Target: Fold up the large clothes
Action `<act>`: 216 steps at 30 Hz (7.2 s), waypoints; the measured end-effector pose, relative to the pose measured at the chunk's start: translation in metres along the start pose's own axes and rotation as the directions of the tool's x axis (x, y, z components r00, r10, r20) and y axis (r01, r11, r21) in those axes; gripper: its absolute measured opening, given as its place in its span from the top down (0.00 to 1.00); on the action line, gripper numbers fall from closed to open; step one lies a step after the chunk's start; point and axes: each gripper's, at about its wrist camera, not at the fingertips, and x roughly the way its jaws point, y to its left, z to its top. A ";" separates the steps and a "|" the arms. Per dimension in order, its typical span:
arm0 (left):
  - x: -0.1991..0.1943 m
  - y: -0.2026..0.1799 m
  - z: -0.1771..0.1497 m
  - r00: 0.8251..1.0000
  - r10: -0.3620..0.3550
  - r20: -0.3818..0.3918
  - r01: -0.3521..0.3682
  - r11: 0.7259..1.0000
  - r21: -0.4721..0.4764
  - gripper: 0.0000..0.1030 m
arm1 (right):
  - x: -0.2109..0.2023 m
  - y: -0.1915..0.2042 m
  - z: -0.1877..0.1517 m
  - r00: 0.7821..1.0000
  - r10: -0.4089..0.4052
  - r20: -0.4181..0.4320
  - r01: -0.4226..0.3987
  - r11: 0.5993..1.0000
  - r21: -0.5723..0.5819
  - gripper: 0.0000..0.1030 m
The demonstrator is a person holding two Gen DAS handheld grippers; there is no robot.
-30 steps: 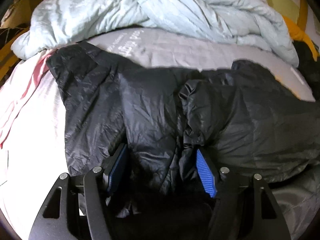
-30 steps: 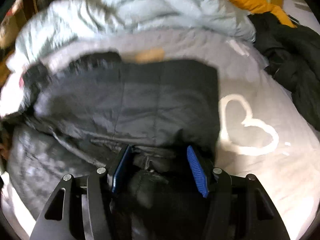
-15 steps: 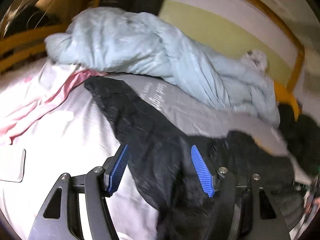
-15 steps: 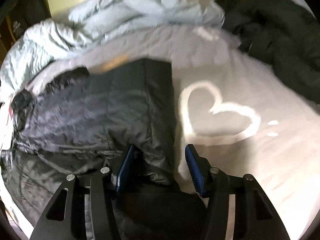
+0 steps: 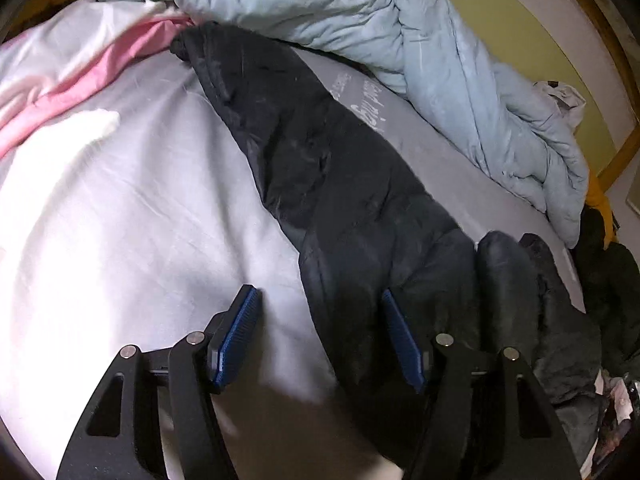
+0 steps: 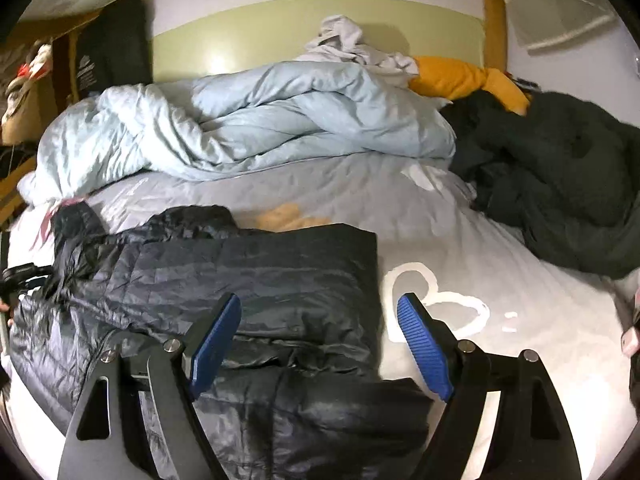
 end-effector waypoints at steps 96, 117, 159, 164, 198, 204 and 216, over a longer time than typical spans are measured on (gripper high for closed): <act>-0.078 -0.066 -0.037 0.976 -0.207 -0.060 0.202 0.976 -0.081 0.20 | 0.015 0.030 -0.023 0.977 0.082 -0.199 -0.101 0.991 -0.087 0.26; -0.158 -0.148 -0.065 0.809 -0.554 0.196 0.486 0.819 0.306 0.97 | 0.013 0.023 -0.022 0.979 0.083 -0.187 -0.095 0.994 -0.054 0.26; -0.115 -0.160 -0.112 0.969 -0.006 0.247 -0.102 0.900 0.424 0.57 | -0.029 0.219 -0.071 0.923 0.339 -0.184 -0.385 0.836 -0.391 0.26; -0.077 -0.147 -0.114 0.992 0.022 0.128 -0.068 0.928 0.366 0.60 | -0.015 0.236 -0.084 0.976 0.190 -0.105 -0.217 0.831 -0.512 0.26; -0.044 -0.133 -0.133 0.995 0.065 0.072 -0.085 0.942 0.325 0.63 | 0.079 0.160 -0.015 0.981 0.093 -0.170 -0.130 0.966 -0.223 0.86; -0.047 -0.135 -0.129 0.995 0.056 0.084 -0.080 0.942 0.327 0.63 | 0.072 0.077 0.003 0.991 0.009 -0.130 -0.008 1.000 0.010 0.90; -0.069 -0.142 -0.116 0.992 0.034 0.123 -0.074 0.937 0.341 0.53 | 0.071 0.010 -0.003 0.963 0.027 -0.268 -0.005 0.997 0.081 0.74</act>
